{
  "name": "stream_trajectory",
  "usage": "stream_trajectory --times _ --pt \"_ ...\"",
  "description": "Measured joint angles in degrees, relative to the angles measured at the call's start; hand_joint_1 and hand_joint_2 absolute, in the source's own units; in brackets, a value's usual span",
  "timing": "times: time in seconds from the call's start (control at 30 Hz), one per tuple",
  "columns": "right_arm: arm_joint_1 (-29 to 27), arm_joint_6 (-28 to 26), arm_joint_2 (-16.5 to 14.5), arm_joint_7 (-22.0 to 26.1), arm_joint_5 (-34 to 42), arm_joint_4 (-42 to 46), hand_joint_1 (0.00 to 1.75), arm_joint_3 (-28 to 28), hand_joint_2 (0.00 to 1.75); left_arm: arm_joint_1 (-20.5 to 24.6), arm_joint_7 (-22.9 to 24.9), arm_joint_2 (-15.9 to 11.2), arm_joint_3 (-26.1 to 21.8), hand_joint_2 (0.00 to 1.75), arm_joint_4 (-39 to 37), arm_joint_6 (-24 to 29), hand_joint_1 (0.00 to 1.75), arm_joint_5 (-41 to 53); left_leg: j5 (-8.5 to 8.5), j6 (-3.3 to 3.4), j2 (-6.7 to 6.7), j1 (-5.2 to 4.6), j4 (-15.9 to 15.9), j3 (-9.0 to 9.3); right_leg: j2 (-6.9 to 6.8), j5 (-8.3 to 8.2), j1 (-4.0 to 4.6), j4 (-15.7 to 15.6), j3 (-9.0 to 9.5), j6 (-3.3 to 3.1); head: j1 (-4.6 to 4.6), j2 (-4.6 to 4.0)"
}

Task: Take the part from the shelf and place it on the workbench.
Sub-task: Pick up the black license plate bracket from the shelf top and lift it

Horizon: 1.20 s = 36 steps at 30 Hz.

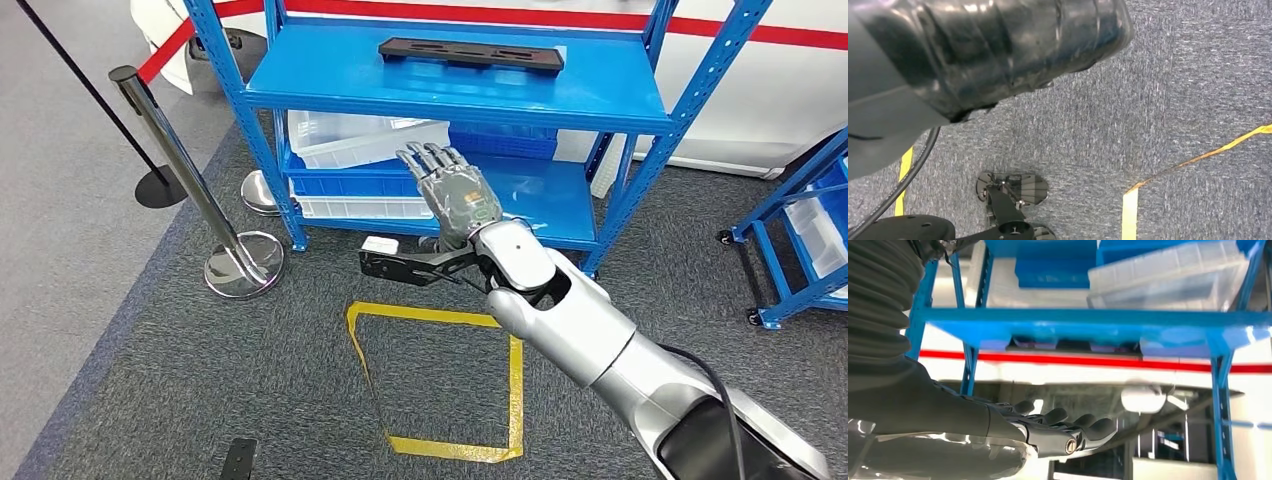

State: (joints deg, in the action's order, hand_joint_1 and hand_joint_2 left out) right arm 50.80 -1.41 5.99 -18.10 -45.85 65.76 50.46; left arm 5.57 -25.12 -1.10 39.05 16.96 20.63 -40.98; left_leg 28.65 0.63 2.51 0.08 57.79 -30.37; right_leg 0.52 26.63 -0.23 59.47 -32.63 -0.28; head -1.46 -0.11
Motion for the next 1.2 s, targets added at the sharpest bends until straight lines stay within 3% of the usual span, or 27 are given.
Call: stream_trajectory --times 0.37,0.7,0.8,0.87,0.93,0.97,1.0,1.03,1.1,1.13,1.2 --pt "0.73 2.67 1.20 0.81 -14.12 9.50 0.00 1.77 1.75 0.77 0.99 -0.03 1.40 0.00 0.00 -3.92 0.00 -0.89 0.00 0.00 0.00 0.01 0.00 -0.02 -0.01 0.00 0.01 0.00 0.00 0.00 0.00 0.00" --pt "1.11 8.22 0.74 -0.89 -6.42 10.99 0.00 3.44 1.75 1.06 -0.19 -0.27 2.95 0.00 0.00 -2.70 0.00 -0.37 0.07 0.28 0.02 -0.10 0.61 -0.52 0.02 -0.30 -0.19 -0.11 -0.20 0.41 -0.03 0.00" --pt "1.49 8.38 0.72 -1.32 -6.13 11.12 0.00 4.01 1.75 1.09 -0.16 -0.35 3.17 0.00 0.00 -2.53 0.00 -0.34 -0.61 0.96 -0.09 0.32 -0.50 -0.12 0.03 -0.09 -0.07 0.09 -0.48 0.92 0.01 0.00" --pt "1.80 8.38 0.74 -1.50 -5.94 11.20 0.00 4.36 1.75 1.10 -0.08 -0.35 3.46 0.00 0.00 -2.45 0.00 -0.33 -1.15 1.40 -0.28 0.77 -1.51 0.40 -0.05 1.79 -0.03 3.79 -2.43 1.27 0.18 0.00" --pt "1.92 8.38 0.75 -1.65 -5.67 11.21 0.00 4.70 1.75 1.06 0.06 -0.38 3.74 0.00 -0.02 -2.29 0.00 -0.34 -1.16 1.48 -0.41 0.78 -1.68 0.49 -0.11 4.25 -0.34 11.02 -6.38 1.60 0.30 0.00" --pt "1.86 8.38 0.80 -1.75 -5.58 11.21 0.00 4.90 1.75 1.01 0.13 -0.39 3.82 0.00 -0.03 -2.21 0.00 -0.37 -1.06 1.46 -0.41 0.82 -1.64 0.54 -0.13 4.53 -0.56 13.73 -8.16 1.79 0.30 0.00" --pt "1.79 8.38 0.86 -1.86 -5.52 11.20 0.00 5.11 1.75 0.92 0.17 -0.40 3.87 0.00 -0.04 -2.13 0.00 -0.42 -0.89 1.39 -0.37 0.89 -1.54 0.63 -0.13 3.74 -0.78 14.57 -9.12 1.96 0.30 0.00" --pt "1.75 8.37 0.93 -1.99 -5.50 11.21 0.00 5.28 1.75 0.82 0.19 -0.41 3.90 0.00 -0.04 -2.11 0.00 -0.49 -0.61 1.23 -0.29 1.00 -1.37 0.79 -0.13 1.89 -0.98 13.20 -9.00 2.11 0.30 0.00" --pt "1.79 8.37 1.01 -2.28 -5.49 11.26 0.00 5.44 1.75 0.61 0.16 -0.43 3.92 0.00 -0.05 -2.20 0.00 -0.71 0.30 0.58 -0.11 1.25 -0.81 1.05 0.01 -2.46 -1.23 6.63 -6.61 2.35 0.31 0.00" --pt "1.86 8.40 1.02 -2.44 -5.49 11.31 0.00 5.48 1.75 0.61 0.13 -0.45 3.93 0.00 -0.06 -2.27 0.00 -0.85 0.76 0.14 -0.04 1.25 -0.38 1.01 0.16 -3.45 -1.22 3.62 -5.28 2.29 0.31 0.00" --pt "1.97 8.53 1.06 -2.83 -5.49 11.41 0.00 5.61 1.75 0.65 -0.04 -0.50 3.96 0.00 -0.08 -2.43 0.00 -1.07 1.23 -0.58 0.05 1.23 0.03 0.53 0.42 -3.00 -0.93 1.32 -4.32 1.64 0.31 0.00"
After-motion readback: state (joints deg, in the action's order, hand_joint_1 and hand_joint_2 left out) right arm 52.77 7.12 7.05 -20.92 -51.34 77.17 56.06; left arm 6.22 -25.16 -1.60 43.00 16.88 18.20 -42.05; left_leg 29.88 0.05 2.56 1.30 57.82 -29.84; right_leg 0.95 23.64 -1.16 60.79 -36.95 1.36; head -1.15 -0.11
